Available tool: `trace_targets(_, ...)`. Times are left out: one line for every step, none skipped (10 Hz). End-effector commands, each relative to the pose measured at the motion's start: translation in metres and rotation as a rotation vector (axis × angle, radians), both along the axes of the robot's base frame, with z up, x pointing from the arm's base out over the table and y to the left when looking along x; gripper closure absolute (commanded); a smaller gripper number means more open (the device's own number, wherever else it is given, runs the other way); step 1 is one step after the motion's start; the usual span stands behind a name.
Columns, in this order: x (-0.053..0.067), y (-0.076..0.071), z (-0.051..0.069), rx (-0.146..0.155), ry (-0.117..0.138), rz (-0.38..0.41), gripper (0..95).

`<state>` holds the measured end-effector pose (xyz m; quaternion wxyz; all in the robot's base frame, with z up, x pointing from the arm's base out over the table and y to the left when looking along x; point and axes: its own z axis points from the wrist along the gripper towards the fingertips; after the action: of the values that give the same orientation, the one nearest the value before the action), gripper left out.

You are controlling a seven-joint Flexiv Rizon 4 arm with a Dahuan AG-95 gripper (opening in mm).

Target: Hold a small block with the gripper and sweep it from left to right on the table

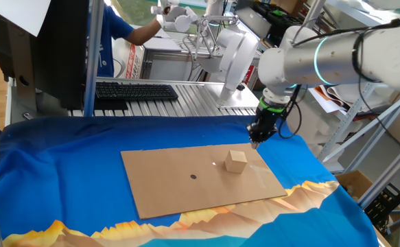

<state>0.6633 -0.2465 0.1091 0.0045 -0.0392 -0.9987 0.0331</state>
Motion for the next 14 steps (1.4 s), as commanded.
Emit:
trace_targets(0.001, -0.002, -0.003, 0.013, -0.008, 0.006, 95.0)
trace_targets(0.0, -0.002, -0.006, 0.013, -0.018, 0.005, 95.0)
trace_targets(-0.001, -0.003, -0.008, 0.014, -0.017, 0.004, 95.0)
trace_targets(-0.001, -0.003, -0.01, 0.018, -0.015, 0.001, 95.0)
trace_targets(-0.002, -0.004, -0.012, 0.017, -0.017, -0.001, 95.0)
trace_targets(-0.004, -0.005, -0.016, 0.026, -0.022, -0.006, 95.0)
trace_targets(-0.004, -0.005, -0.017, 0.028, -0.025, -0.005, 95.0)
trace_targets(-0.004, -0.004, -0.016, 0.03, -0.028, -0.012, 95.0)
trace_targets(-0.003, -0.002, -0.013, 0.033, -0.032, -0.018, 95.0)
trace_targets(-0.003, -0.001, -0.012, 0.034, -0.031, -0.018, 95.0)
trace_targets(-0.002, 0.001, -0.008, 0.042, -0.026, -0.022, 95.0)
trace_targets(-0.001, 0.002, -0.007, 0.041, -0.026, -0.026, 95.0)
trace_targets(0.0, 0.004, -0.008, 0.05, -0.024, -0.037, 95.0)
trace_targets(0.003, 0.006, -0.01, 0.053, -0.024, -0.043, 95.0)
